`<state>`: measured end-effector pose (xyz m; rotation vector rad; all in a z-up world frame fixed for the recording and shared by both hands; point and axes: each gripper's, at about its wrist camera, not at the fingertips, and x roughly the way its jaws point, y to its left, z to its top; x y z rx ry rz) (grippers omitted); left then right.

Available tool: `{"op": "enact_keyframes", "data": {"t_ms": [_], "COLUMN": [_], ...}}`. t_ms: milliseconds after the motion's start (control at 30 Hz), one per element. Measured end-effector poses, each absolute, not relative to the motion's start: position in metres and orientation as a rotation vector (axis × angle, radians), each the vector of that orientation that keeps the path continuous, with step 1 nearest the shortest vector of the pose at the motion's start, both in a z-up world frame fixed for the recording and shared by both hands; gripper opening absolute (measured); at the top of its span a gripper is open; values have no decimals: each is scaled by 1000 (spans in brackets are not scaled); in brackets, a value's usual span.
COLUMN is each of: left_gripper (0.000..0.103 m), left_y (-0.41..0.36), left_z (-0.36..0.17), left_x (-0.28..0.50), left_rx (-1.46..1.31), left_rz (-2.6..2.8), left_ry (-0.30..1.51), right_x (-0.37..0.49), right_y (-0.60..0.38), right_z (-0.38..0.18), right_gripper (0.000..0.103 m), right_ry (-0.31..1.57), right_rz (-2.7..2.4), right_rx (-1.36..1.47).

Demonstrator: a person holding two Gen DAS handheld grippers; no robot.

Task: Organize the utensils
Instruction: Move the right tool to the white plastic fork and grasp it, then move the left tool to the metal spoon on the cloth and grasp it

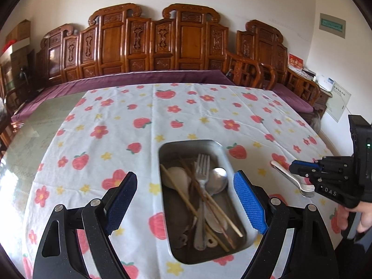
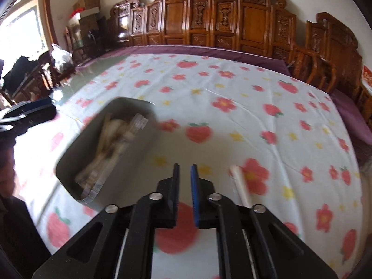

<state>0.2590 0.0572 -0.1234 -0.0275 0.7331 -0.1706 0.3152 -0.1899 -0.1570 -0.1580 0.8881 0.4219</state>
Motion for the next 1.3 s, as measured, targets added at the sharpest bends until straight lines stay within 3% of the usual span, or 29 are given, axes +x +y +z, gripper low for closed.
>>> {"op": "enact_keyframes", "data": {"t_ms": [500, 667, 767, 1300], "left_gripper": [81, 81, 81, 81], "left_y": [-7, -21, -30, -61], "left_z": [-142, -148, -148, -141], "left_x": [246, 243, 238, 196], "left_rx": [22, 36, 45, 20], "left_rz": [-276, -286, -284, -254], "left_ry": [781, 794, 793, 806], "right_x": [337, 342, 341, 247], "right_y": [-262, -260, -259, -309], "right_z": [-230, -230, -229, -177], "right_gripper": [19, 18, 7, 7], "right_ry": [1070, 1068, 1082, 988], "right_rz": [332, 336, 346, 330], "right_rx": [-218, -224, -234, -165]}}
